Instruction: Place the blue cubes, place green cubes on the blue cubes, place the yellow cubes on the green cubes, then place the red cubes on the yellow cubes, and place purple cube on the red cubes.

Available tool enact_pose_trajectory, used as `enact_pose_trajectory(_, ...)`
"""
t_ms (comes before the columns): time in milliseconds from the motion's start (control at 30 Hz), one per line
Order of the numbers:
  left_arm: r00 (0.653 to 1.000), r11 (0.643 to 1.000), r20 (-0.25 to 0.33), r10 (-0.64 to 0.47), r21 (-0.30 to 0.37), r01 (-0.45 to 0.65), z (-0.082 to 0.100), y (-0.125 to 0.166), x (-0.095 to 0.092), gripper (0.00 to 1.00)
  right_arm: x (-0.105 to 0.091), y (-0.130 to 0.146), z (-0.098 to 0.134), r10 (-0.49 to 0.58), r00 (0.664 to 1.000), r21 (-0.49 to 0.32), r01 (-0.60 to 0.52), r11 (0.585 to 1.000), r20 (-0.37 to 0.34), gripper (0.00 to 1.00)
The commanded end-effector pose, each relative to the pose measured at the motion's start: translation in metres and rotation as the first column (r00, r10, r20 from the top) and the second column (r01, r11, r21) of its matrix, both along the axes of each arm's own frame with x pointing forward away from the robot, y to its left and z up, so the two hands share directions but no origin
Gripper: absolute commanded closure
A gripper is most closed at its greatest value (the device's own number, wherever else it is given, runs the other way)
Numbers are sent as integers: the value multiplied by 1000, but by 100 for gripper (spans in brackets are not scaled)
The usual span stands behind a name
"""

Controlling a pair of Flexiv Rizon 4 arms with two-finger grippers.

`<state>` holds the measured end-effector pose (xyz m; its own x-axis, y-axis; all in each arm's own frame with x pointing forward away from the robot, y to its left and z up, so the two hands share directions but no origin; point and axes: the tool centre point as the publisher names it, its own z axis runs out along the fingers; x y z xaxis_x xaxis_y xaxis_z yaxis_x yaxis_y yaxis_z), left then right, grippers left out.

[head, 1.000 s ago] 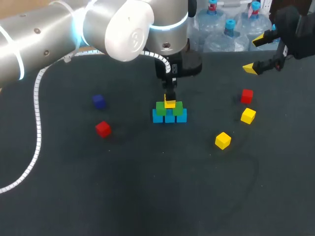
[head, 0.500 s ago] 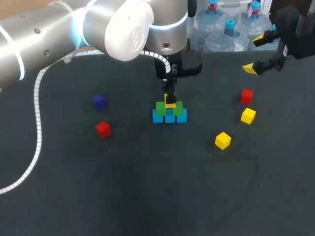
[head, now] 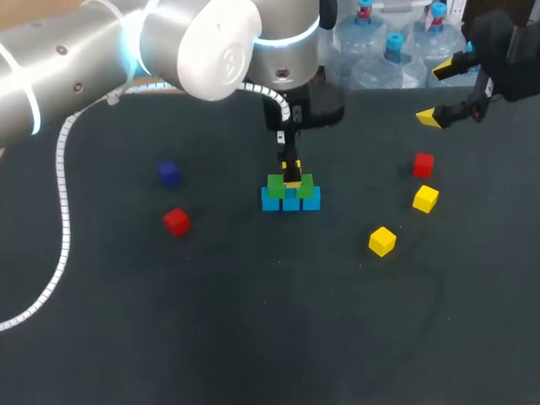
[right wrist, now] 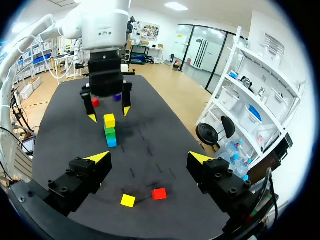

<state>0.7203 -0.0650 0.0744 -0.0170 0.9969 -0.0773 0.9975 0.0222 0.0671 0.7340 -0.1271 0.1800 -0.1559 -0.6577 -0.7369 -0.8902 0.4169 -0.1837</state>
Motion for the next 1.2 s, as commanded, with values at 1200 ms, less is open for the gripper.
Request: enact_pose_trajectory(1200, 992, 976, 72, 100, -202, -84, 57, 61, -40, 0, 0, 0, 0, 0, 1000, 1, 0, 1000, 0, 0)
